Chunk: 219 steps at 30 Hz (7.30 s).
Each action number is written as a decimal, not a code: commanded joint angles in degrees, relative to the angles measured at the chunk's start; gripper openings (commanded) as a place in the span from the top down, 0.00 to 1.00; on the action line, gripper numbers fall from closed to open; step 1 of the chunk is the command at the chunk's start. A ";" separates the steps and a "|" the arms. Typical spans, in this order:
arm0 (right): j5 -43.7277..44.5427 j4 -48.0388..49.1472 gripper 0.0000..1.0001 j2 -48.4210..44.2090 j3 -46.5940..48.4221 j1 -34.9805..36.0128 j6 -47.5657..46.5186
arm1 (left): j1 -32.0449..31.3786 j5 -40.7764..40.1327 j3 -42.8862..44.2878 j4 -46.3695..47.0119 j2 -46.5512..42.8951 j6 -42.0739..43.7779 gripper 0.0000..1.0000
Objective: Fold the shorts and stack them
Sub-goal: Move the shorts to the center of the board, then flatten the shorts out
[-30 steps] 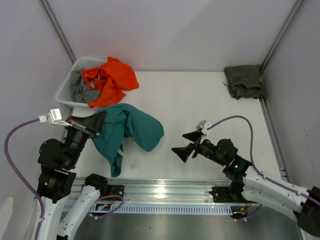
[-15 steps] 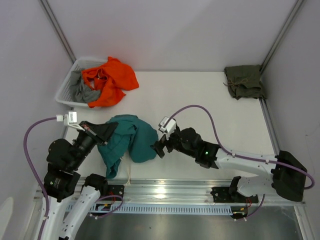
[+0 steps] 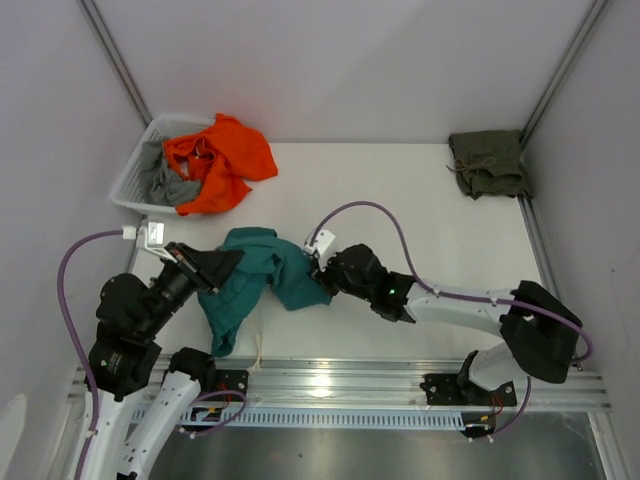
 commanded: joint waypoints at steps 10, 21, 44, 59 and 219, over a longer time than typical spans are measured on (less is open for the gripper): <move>9.09 -10.63 1.00 -24.04 -4.37 -10.62 8.21 | -1.65 -0.40 1.20 -3.39 3.83 8.46 0.02; 4.89 -22.25 1.00 -11.47 5.14 -15.35 11.29 | -23.77 -20.71 -0.11 -8.07 12.09 12.44 0.01; -7.96 -26.30 1.00 -9.36 5.23 -26.70 18.23 | -62.14 -60.90 13.52 -0.26 63.68 13.92 0.01; -6.03 -28.22 1.00 -12.16 3.65 -27.93 19.29 | -40.78 -7.56 -6.60 23.72 56.94 11.73 0.99; -36.78 -4.76 1.00 -27.82 -8.83 -3.94 -6.03 | -57.99 -21.04 -19.98 13.30 11.83 19.55 0.62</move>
